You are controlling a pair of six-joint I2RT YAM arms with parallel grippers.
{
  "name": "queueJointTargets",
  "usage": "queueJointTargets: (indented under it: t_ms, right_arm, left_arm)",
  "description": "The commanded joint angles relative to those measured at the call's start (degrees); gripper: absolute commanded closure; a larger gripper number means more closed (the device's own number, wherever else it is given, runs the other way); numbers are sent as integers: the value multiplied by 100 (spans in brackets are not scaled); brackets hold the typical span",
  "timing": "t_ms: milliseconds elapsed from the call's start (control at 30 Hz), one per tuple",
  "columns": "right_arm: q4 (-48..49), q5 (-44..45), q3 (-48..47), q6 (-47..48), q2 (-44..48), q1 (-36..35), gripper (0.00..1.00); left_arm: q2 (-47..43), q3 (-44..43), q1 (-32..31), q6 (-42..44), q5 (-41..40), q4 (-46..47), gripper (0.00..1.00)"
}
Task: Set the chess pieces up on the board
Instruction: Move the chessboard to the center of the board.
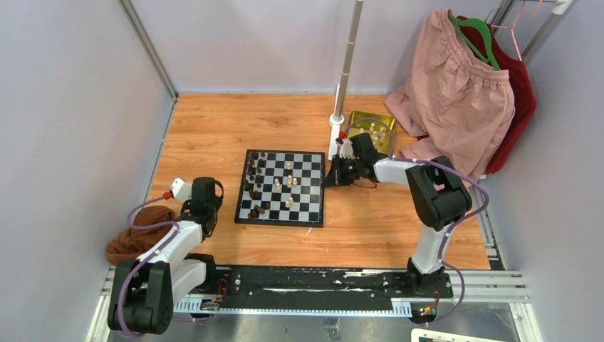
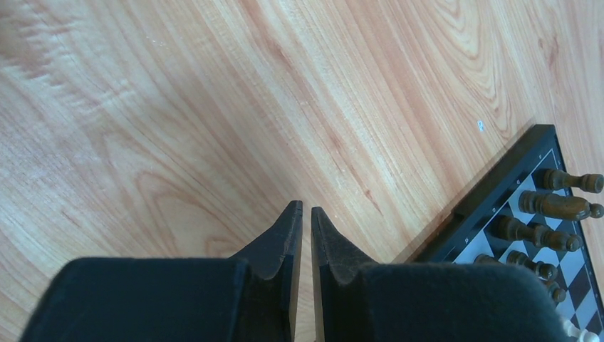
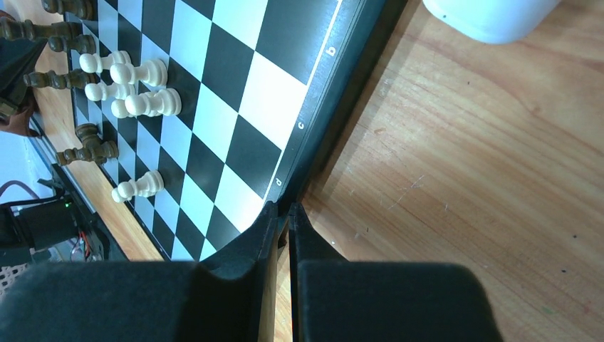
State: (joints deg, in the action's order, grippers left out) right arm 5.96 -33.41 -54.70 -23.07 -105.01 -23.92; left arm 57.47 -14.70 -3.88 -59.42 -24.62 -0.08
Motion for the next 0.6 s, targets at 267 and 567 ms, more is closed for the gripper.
queueJointTargets:
  t_ms: [267,567]
  right_arm:
    - [-1282,1087,-21,688,-538,310,100]
    - [-1178,1161,97,642,-398,317,97]
  left_arm:
    - [-198,-66,-18,9,-100,78,86]
    - [-153,-86,-22,46,-50,95,82]
